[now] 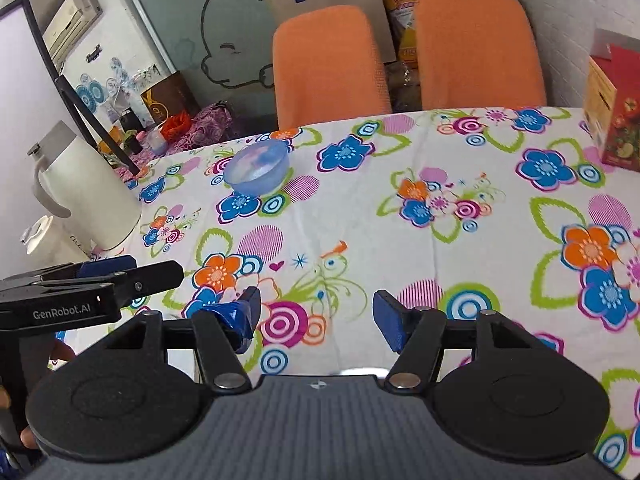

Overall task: Organize plates and bowls
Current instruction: 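Reach the left tool to the clear blue bowl and grasp its rim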

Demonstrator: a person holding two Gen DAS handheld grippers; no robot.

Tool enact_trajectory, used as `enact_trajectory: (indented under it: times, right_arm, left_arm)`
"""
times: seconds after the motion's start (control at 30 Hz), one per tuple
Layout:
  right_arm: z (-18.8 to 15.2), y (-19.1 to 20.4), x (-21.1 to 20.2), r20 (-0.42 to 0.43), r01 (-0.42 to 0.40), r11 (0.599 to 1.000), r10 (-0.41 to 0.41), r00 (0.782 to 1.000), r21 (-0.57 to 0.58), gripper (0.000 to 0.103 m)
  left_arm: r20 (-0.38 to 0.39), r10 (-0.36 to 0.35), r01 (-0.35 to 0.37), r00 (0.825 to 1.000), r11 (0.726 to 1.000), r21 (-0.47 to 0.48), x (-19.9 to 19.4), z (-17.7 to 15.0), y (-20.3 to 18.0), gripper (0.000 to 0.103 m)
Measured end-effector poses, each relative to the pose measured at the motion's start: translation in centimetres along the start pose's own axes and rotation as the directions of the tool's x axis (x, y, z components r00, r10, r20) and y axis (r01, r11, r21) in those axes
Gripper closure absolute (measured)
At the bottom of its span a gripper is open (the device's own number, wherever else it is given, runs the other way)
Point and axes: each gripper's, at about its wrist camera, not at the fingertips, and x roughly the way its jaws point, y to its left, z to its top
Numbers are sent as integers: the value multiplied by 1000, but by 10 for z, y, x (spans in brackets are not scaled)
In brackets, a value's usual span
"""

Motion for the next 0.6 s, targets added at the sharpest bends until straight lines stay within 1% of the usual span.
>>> enact_trajectory:
  times: [0.1,0.27,0.37,0.43,0.53,0.6]
  right_arm:
    - [16,5,24,-21,1,999,-2,1000,-32,55]
    - [37,10,73,-115,-1,998,-6,993,-55,55]
    - [51,19,101,-143,-1,995,-14,990,-104,55]
    - [65,29,118,-139,19,987,-41,989,-161,55]
    - [87,43,142,-118,38,971,-67,991,-236,55]
    - [102,50,160,-103,43,962,-74,992,-269,55]
  left_arm:
    - [-5,31,-31,1000,1000,-5,12,9,19,25]
    - [-37,101,-101,994,995,-2,40,21,49,23]
    - [-60,118,-117,991,993,12,62,36,66,23]
    - [-67,105,-106,992,994,-7,75,52,79,23]
    - [-67,58,-63,996,995,-77,97,78,103,23]
    - [-67,38,-47,997,990,-130,115,93,116,23]
